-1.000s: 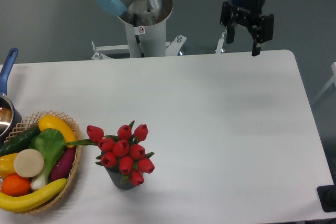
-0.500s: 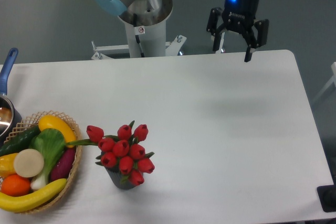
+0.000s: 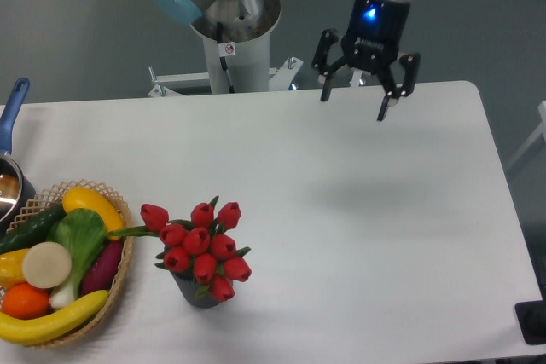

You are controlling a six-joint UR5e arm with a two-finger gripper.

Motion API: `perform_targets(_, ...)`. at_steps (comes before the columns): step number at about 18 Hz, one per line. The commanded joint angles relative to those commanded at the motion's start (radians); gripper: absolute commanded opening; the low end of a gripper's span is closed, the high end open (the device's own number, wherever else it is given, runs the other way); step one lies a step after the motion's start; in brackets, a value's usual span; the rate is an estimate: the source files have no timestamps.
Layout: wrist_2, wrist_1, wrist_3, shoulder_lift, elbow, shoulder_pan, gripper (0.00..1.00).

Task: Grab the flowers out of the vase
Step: 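Move the open gripper down toward the red tulips in the grey vase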

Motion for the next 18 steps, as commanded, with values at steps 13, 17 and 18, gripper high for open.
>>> perform_targets(13, -0.242, 0.235, -0.014, -0.19, -0.012, -0.144, 1.0)
perform_targets(17, -0.347, 0.236, -0.012, -0.253, -0.003, -0.155, 1.0)
perform_targets(18, -0.357, 0.235, -0.014, -0.27, 0.001, -0.166, 1.0)
